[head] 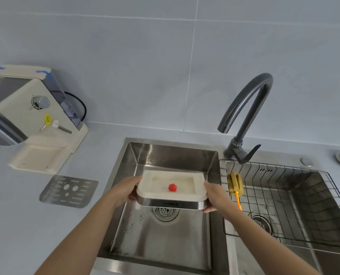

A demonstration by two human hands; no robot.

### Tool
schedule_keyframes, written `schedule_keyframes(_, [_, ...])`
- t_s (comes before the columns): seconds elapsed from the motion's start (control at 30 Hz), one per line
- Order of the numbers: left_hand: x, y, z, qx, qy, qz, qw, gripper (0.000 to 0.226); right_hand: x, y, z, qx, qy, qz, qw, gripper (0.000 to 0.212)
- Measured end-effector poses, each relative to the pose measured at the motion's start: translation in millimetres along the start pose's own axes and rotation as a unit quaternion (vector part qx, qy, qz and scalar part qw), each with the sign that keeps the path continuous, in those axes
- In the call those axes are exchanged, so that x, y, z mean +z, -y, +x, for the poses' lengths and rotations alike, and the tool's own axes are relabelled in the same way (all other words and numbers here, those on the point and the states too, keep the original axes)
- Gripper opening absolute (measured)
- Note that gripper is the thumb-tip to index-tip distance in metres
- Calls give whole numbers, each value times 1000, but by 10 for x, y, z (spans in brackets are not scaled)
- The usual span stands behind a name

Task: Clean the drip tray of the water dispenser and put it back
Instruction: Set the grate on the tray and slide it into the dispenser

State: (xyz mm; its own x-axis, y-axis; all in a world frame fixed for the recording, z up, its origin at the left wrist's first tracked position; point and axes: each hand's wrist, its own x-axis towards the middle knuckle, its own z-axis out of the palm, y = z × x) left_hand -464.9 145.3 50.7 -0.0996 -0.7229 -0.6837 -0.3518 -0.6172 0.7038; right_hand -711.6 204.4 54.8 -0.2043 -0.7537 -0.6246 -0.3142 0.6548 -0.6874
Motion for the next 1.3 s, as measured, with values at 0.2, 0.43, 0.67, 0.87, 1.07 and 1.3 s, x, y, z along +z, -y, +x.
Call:
schedule_keyframes(0.2, [-74,-343,-253,124,-38,52,990,33,-154,364,-346,-150,-6,62,987,20])
schedule_keyframes(0.43, [-64,-438,-498,216,-70,3,974,39,-188,468,-519,-210,12,128,969,27])
schedule_keyframes(0.67, [-87,-316,-566,201,-98,28,974,40,-107,384,-520,-202,26,138,969,26])
schedule_keyframes(0.87, [-187,-50,-673,167,-151,40,973,39,151,240,-518,-197,48,123,972,29])
schedule_keyframes(1.07, [-507,266,-782,125,-184,24,975,34,572,170,-558,-171,48,103,979,35])
schedule_keyframes(1.3, [-1275,713,-710,104,-156,27,982,27,1443,222,-623,-109,24,76,991,29])
